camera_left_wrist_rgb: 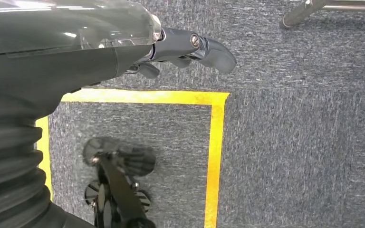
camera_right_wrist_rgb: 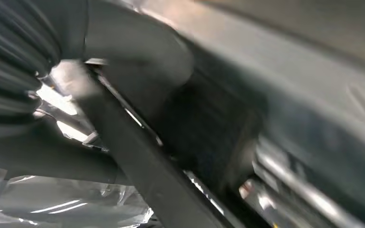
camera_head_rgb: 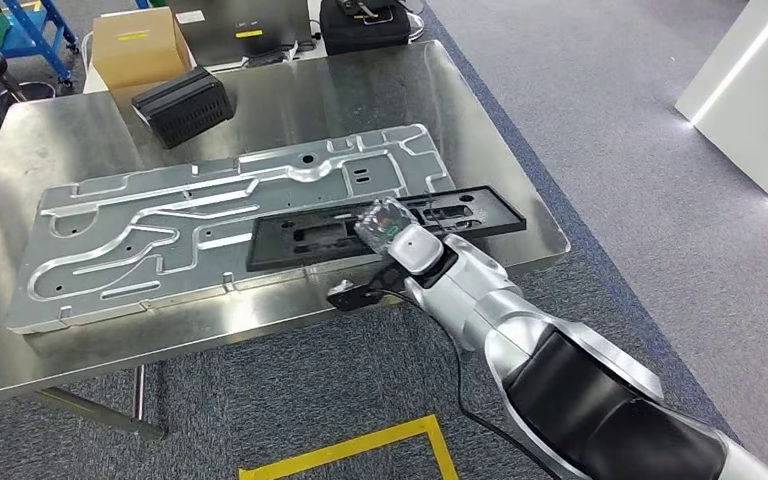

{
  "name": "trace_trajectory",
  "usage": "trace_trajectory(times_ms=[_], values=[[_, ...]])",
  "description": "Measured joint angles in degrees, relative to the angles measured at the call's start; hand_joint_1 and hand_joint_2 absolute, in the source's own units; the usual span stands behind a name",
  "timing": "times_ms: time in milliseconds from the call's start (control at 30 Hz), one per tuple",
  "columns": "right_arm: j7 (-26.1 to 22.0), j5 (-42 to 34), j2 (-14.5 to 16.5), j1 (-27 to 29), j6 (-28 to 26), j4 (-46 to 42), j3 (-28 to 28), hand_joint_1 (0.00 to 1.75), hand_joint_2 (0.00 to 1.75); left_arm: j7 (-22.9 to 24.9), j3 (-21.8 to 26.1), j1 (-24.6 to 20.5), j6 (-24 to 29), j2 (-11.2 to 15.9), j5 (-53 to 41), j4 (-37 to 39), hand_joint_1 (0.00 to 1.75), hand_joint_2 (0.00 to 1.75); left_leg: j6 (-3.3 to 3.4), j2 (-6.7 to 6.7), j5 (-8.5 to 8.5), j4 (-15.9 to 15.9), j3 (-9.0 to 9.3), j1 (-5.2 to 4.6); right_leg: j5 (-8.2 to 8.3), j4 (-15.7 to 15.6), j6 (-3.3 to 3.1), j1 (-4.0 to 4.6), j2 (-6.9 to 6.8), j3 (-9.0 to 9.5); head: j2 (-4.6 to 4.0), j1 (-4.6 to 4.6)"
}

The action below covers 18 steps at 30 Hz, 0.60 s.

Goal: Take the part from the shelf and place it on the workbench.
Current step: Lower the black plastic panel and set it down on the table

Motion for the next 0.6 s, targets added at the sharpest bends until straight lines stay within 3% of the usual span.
trace_trajectory(times_ms=[33, 100, 233, 300, 367, 400, 433, 467, 533, 600], values=[[0.36, -0.01, -0.79, 0.34, -0.34, 0.24, 0.01, 0.0, 0.0, 0.14, -0.07, -0.03, 0.06, 0.01, -0.2, 0.01, 0.0, 1.75, -0.16, -0.08, 1.37, -3.77, 1.88, 0.1, -0.28, 0.48, 0.4, -0.02, 0.08, -0.16, 0.0, -0.01], [1.01, 0.01, -2.07, 0.8, -0.92, 0.63, 0.01, 0.0, 0.0, 0.62, -0.3, -0.14, 0.39, 0.02, -0.66, 0.04, 0.0, 1.75, 0.36, -0.27, 2.32, -7.99, 3.92, 0.14, -0.61, 1.21, 1.09, 0.12, 0.31, -0.55, 0.0, 0.02], [1.38, 0.03, -3.69, 1.2, -1.21, 1.08, 0.01, 0.0, 0.0, 1.03, -1.07, -0.38, 0.89, 0.03, -0.99, 0.07, 0.0, 1.75, 2.34, -0.24, 2.29, -8.38, 4.14, -0.17, -1.2, 2.0, 2.24, -0.15, 0.44, -0.82, 0.0, 0.04], [1.38, 0.03, -4.28, 1.23, -1.16, 1.22, 0.01, 0.0, 0.0, 1.04, -1.28, -0.59, 0.9, 0.03, -1.03, 0.06, 0.0, 1.75, 3.06, -0.16, 2.48, -8.56, 4.19, -0.15, -4.09, 6.71, 2.69, -0.29, 0.35, -2.87, 0.0, 0.05], [1.43, 0.02, -4.73, 1.45, -1.13, 1.39, 0.01, 0.0, 0.0, 1.08, -1.34, -0.67, 0.95, 0.04, -1.19, 0.06, 0.0, 1.75, 3.37, -0.12, 2.53, -8.56, 4.06, -0.31, -7.66, 14.61, 2.86, -0.28, 0.34, -6.64, 0.0, 0.05], [1.55, 0.01, -4.93, 1.61, -1.12, 1.47, 0.01, 0.0, 0.0, 1.14, -1.36, -0.67, 0.98, 0.04, -1.29, 0.06, 0.0, 1.75, 3.41, -0.1, 2.55, -8.55, 4.03, -0.4, -8.43, 17.39, 2.84, -0.28, 0.34, -7.99, 0.0, 0.05], [1.72, -0.01, -5.11, 1.73, -1.13, 1.53, 0.01, 0.0, 0.0, 1.22, -1.37, -0.66, 1.01, 0.05, -1.39, 0.06, 0.0, 1.75, 3.43, -0.09, 2.56, -8.55, 4.03, -0.49, -8.16, 18.18, 2.7, -0.26, 0.34, -8.38, 0.0, 0.05], [1.9, -0.02, -5.29, 1.8, -1.15, 1.57, 0.0, 0.0, 0.0, 1.33, -1.38, -0.66, 1.09, 0.07, -1.45, 0.06, 0.0, 1.75, 3.43, -0.1, 2.57, -8.55, 4.08, -0.58, -6.85, 16.54, 2.44, -0.22, 0.33, -7.51, 0.0, 0.05], [2.16, -0.11, -5.7, 1.75, -1.33, 1.6, -0.03, 0.0, 0.0, 1.54, -1.38, -0.65, 1.35, 0.07, -1.47, 0.07, 0.0, 0.87, 3.4, -0.14, 2.6, -8.55, 4.19, -0.74, -3.32, 8.49, 1.46, 0.13, 0.31, -3.31, 0.0, 0.05], [2.36, -0.31, -6.16, 1.67, -1.96, 1.61, -0.15, 0.0, 0.0, 1.63, -1.38, -0.56, 1.68, 0.06, -1.23, 0.08, 0.0, 0.0, 3.05, -0.19, 2.7, -8.57, 4.17, -0.9, -1.47, 2.39, 0.7, 0.59, 0.11, -0.18, 0.0, 0.05]])
